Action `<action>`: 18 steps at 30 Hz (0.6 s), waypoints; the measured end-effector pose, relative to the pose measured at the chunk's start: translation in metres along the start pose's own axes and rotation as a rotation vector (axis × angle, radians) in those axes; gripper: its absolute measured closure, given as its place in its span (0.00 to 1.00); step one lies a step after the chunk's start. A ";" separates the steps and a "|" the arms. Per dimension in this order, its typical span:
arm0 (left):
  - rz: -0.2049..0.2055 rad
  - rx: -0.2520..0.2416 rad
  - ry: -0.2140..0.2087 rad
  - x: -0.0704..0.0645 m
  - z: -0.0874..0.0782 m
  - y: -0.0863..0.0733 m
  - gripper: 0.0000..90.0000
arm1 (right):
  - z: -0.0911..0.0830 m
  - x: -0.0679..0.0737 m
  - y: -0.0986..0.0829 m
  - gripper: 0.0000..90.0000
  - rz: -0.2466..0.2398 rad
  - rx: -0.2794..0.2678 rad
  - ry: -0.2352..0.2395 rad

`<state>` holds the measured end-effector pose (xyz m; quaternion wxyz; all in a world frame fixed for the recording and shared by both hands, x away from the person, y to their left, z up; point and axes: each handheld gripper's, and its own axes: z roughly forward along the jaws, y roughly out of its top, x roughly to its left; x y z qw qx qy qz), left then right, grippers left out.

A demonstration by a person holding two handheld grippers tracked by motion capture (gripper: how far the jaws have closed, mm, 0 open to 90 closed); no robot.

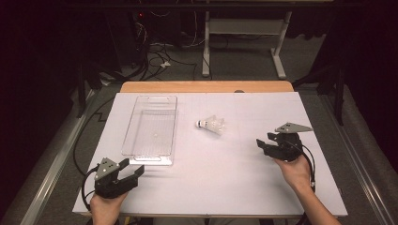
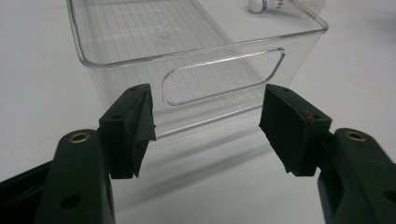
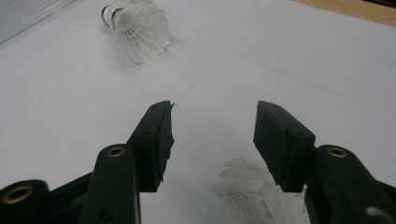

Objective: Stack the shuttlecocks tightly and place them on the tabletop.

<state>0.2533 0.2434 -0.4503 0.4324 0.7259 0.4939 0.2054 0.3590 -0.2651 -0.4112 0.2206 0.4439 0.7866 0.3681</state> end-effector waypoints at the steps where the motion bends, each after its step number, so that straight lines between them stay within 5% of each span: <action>1: 0.000 0.000 0.000 0.000 0.000 0.000 0.40 | -0.001 -0.001 -0.001 0.53 0.003 0.002 -0.004; 18: 0.001 0.003 0.001 0.000 0.000 0.000 0.40 | -0.010 -0.016 -0.017 0.54 0.026 0.032 -0.051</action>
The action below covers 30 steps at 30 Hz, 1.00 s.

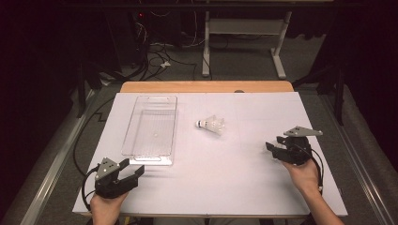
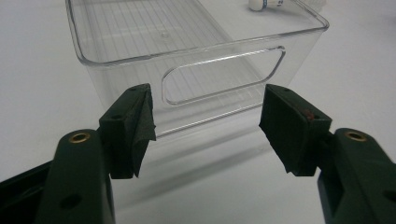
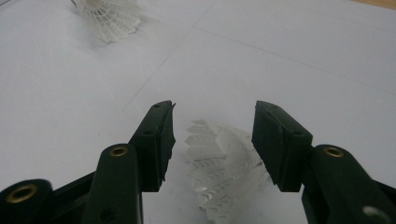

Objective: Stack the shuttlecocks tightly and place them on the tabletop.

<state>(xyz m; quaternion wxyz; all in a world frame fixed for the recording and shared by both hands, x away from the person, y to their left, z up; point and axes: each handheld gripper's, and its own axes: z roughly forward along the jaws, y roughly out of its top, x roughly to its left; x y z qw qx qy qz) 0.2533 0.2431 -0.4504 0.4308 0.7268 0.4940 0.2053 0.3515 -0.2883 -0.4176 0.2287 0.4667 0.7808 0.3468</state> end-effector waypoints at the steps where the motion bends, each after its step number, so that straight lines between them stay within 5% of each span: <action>1: 0.000 0.000 0.000 0.000 0.000 0.000 0.40 | 0.000 -0.001 -0.001 0.54 0.003 0.003 -0.001; 22: -0.009 0.002 -0.006 0.001 0.000 0.000 0.40 | -0.004 -0.011 -0.016 0.58 0.015 0.050 -0.043; 30: -0.008 0.003 -0.006 0.001 0.000 0.000 0.40 | -0.003 -0.015 -0.021 0.67 0.032 0.070 -0.043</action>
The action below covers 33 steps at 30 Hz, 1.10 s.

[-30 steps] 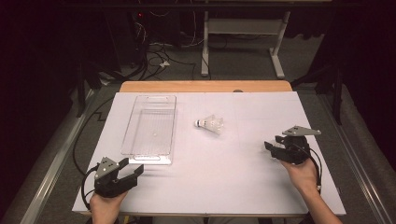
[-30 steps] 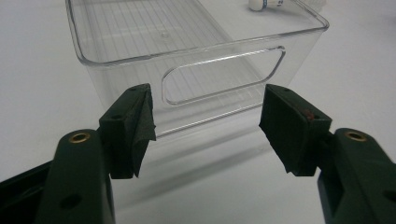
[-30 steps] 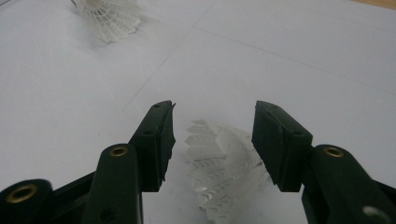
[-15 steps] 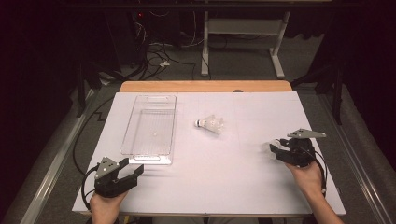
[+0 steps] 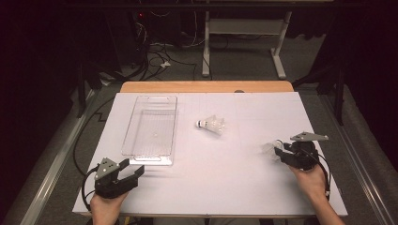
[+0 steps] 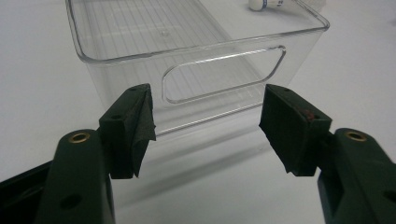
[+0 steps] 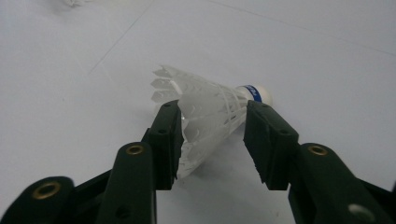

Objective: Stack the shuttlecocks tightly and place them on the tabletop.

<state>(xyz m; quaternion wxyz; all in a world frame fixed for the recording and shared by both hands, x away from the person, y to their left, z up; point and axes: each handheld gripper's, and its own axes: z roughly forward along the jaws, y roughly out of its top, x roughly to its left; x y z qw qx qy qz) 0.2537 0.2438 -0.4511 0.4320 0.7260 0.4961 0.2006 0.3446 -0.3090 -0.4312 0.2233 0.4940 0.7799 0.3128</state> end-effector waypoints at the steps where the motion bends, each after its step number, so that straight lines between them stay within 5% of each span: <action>1: 0.000 -0.001 0.000 0.000 0.000 0.000 0.40 | 0.001 0.000 -0.001 0.68 0.002 0.002 -0.001; 22: 0.001 -0.002 -0.001 0.000 0.000 0.000 0.40 | -0.004 -0.003 0.000 0.97 -0.001 -0.018 -0.021; 33: 0.001 -0.003 -0.002 0.000 0.000 0.000 0.40 | -0.005 0.003 0.007 1.00 -0.020 -0.024 0.000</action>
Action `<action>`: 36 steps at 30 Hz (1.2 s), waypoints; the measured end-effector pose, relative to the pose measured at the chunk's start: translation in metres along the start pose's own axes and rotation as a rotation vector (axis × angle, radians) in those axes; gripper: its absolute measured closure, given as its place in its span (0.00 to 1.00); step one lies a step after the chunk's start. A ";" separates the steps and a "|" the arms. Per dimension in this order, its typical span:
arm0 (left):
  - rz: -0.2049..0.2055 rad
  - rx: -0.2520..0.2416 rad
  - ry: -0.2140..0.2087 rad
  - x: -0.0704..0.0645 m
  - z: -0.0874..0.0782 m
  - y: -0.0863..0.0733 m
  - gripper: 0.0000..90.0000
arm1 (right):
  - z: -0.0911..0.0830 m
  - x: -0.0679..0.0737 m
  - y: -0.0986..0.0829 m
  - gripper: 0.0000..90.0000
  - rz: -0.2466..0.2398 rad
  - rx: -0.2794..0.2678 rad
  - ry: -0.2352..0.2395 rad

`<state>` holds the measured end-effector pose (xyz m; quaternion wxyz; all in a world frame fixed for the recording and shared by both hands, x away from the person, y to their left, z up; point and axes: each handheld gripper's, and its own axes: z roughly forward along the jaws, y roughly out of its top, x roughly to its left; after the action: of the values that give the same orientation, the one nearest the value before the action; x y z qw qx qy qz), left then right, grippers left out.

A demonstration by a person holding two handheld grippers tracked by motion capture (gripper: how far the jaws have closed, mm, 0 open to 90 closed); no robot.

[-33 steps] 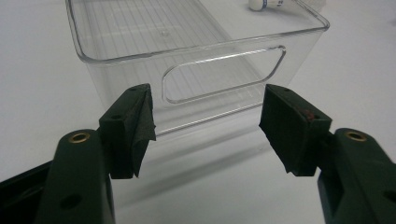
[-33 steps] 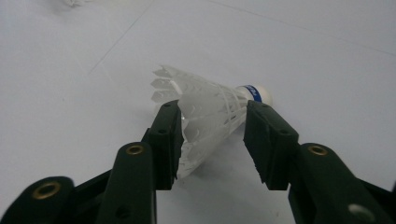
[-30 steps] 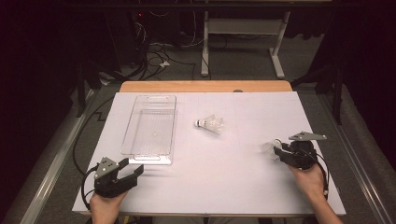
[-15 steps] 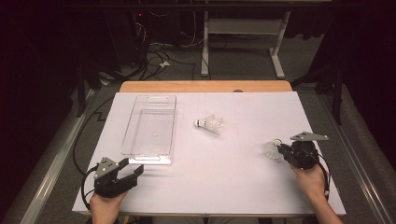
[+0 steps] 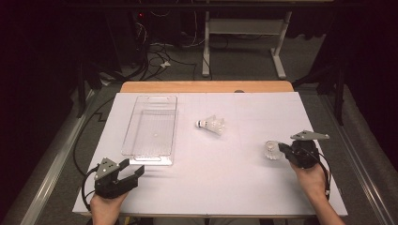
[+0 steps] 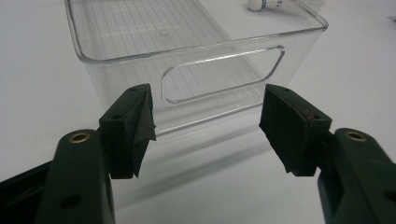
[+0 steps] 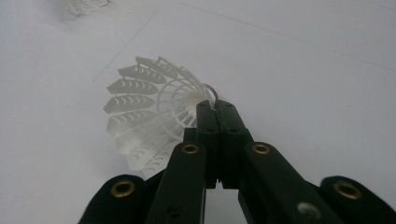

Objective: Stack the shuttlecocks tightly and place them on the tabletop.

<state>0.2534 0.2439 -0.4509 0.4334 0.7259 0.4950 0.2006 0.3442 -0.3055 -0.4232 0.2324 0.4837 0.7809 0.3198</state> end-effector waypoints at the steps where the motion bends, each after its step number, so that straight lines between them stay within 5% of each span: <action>1: 0.000 0.000 0.000 0.000 0.000 0.000 0.40 | 0.000 0.001 0.001 1.00 -0.004 -0.002 0.002; 17: 0.000 -0.001 0.003 0.000 0.000 0.000 0.40 | 0.004 0.014 0.012 1.00 -0.038 -0.001 0.052; 36: 0.001 -0.002 0.001 0.000 0.000 0.000 0.40 | 0.018 0.049 0.036 1.00 -0.118 0.016 0.144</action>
<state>0.2533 0.2439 -0.4509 0.4339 0.7256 0.4946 0.2015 0.3573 -0.2450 -0.4124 0.1900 0.4144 0.8253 0.3332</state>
